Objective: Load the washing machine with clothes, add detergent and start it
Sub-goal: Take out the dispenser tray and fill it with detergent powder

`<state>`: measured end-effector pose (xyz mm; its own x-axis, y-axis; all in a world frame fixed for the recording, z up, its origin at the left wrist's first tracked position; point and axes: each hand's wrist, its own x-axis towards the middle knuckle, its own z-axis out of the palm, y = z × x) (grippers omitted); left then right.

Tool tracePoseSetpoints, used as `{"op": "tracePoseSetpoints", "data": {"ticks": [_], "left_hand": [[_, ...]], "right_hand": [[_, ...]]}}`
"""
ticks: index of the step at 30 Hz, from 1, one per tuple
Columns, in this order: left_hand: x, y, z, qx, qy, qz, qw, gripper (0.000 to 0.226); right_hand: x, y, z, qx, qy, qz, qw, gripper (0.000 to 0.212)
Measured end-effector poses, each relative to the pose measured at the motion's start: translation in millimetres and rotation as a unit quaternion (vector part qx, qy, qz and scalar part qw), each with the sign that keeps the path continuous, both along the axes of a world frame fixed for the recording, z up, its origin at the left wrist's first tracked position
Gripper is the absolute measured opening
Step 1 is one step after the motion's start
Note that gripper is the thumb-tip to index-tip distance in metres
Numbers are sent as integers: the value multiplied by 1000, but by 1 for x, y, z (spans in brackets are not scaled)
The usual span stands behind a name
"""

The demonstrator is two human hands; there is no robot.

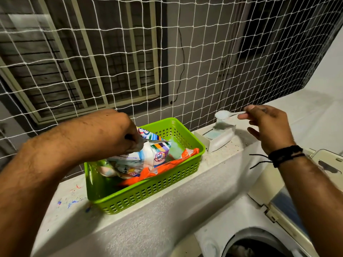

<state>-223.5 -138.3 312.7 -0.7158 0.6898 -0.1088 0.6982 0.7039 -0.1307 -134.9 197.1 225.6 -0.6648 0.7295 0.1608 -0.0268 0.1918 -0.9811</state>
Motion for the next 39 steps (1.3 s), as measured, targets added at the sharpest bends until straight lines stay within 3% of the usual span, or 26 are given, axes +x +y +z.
{"op": "tracePoseSetpoints", "data": {"ticks": [3, 7, 18, 22, 28, 31, 36, 39], "left_hand": [[2, -5, 4, 14, 1, 8, 1000, 23], [0, -6, 4, 35, 9, 8, 999, 23], [-2, -10, 0, 42, 26, 8, 999, 24], [-3, -10, 1, 37, 30, 18, 999, 23], [2, -9, 3, 26, 29, 22, 999, 25], [4, -8, 3, 31, 22, 26, 999, 25], [5, -8, 2, 33, 23, 30, 999, 24], [6, -8, 3, 30, 24, 28, 999, 25]], "right_hand": [[13, -31, 13, -82, 53, 16, 995, 16], [28, -78, 35, -89, 104, 109, 985, 14], [17, -153, 42, 104, 120, 279, 947, 14], [0, -167, 35, 235, 79, 278, 928, 17], [-16, -178, 27, 313, 7, 309, 898, 18], [-23, -181, 24, 317, -3, 300, 900, 8], [-27, -190, 16, 262, -31, 278, 924, 21], [-30, -189, 15, 238, -20, 247, 939, 17]]}}
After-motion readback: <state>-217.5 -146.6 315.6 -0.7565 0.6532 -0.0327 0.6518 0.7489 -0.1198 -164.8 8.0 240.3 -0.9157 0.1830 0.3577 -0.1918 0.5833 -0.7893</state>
